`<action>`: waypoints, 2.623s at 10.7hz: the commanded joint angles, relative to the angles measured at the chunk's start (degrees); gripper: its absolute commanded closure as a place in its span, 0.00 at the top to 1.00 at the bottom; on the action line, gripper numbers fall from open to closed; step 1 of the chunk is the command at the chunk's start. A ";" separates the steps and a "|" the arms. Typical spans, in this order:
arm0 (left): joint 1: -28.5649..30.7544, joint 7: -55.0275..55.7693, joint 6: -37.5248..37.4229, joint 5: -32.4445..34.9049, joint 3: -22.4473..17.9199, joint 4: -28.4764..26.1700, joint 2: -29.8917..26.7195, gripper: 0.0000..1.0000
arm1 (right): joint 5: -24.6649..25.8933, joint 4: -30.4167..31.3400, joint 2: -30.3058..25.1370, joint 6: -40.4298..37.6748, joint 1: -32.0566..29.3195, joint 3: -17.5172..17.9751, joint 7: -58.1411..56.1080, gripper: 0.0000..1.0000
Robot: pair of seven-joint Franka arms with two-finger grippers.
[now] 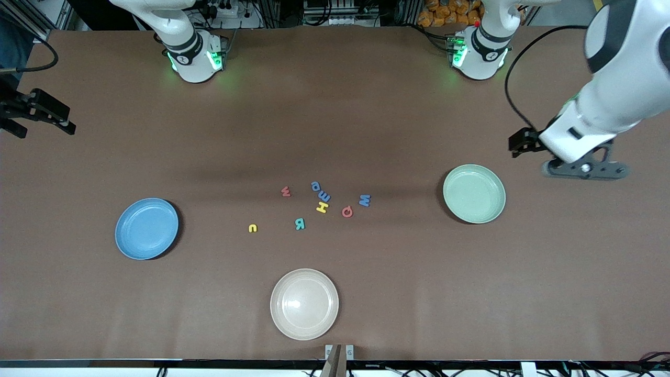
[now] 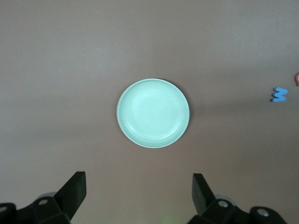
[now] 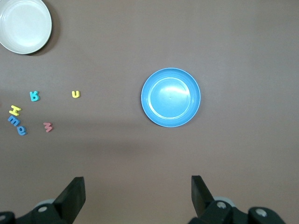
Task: Sort upper and lower case letters into plates
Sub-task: 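Move the left gripper over the blue foam M letter, then grasp the blue M with the left gripper while the right gripper grasps yellow u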
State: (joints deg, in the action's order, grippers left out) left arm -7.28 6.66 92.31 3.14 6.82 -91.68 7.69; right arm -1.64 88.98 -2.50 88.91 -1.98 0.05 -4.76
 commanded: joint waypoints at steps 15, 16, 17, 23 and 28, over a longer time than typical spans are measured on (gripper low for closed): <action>-16.97 25.93 41.72 -0.59 5.13 0.80 34.57 1.00 | -0.99 -0.21 0.74 -0.58 -0.83 0.57 0.19 1.00; -17.41 26.64 42.68 -0.59 5.13 0.98 35.36 1.00 | -1.08 0.31 0.74 -0.49 -0.74 0.57 0.19 1.00; -18.11 27.60 44.17 -0.59 5.04 0.89 36.07 1.00 | -1.17 0.84 1.61 0.03 -0.48 0.66 0.19 1.00; -21.19 27.96 44.89 10.84 5.22 1.06 37.83 1.00 | -1.17 1.11 18.03 13.90 7.24 0.74 2.03 1.00; -22.08 29.81 44.80 11.19 5.22 0.71 38.97 1.00 | -0.38 2.34 33.50 31.82 15.94 0.66 12.20 1.00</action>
State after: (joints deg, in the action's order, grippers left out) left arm -28.98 34.54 136.89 12.48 12.55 -91.50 45.90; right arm -2.18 91.92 26.82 116.88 11.21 1.00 2.97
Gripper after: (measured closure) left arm 0.000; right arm 0.000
